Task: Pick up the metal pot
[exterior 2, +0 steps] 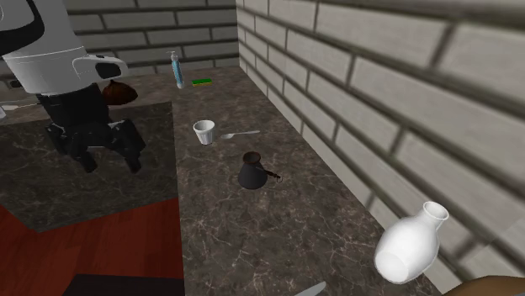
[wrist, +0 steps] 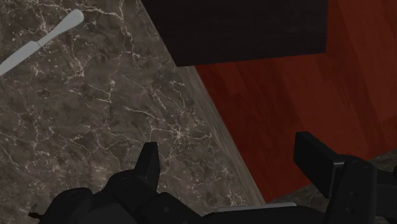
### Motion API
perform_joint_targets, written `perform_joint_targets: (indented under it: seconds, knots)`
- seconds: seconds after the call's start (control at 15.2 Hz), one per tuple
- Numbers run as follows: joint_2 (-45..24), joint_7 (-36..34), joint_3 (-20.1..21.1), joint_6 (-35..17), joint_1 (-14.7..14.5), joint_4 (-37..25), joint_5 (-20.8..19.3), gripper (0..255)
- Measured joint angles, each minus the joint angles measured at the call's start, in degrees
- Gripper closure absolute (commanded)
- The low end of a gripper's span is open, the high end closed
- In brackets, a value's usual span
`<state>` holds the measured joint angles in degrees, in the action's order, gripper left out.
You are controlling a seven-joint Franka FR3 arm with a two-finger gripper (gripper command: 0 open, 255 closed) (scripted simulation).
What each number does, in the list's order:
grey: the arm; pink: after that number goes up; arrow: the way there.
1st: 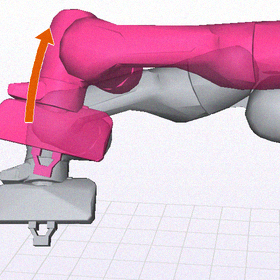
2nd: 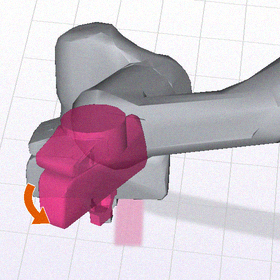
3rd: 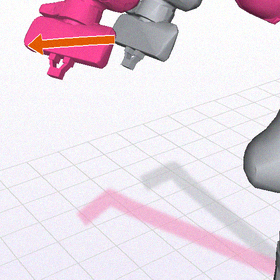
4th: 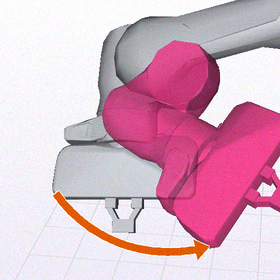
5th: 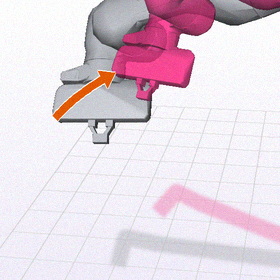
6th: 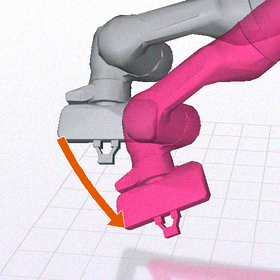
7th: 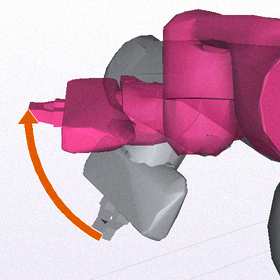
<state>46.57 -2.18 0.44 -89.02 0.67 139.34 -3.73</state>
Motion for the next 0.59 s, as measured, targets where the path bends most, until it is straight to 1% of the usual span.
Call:
perform_joint_targets:
  seconds: [0.07, 0.2, 0.59]
  knots:
    - [0.0, 0.0, 0.0, 0.0, 0.0, 0.0, 0.0, 0]
    - [-1.8, 1.0, -1.1, -2.0, 0.5, 0.0, -0.8, 0]
    - [-11.0, 4.3, -5.2, -11.7, 2.0, -0.5, -3.0, 0]
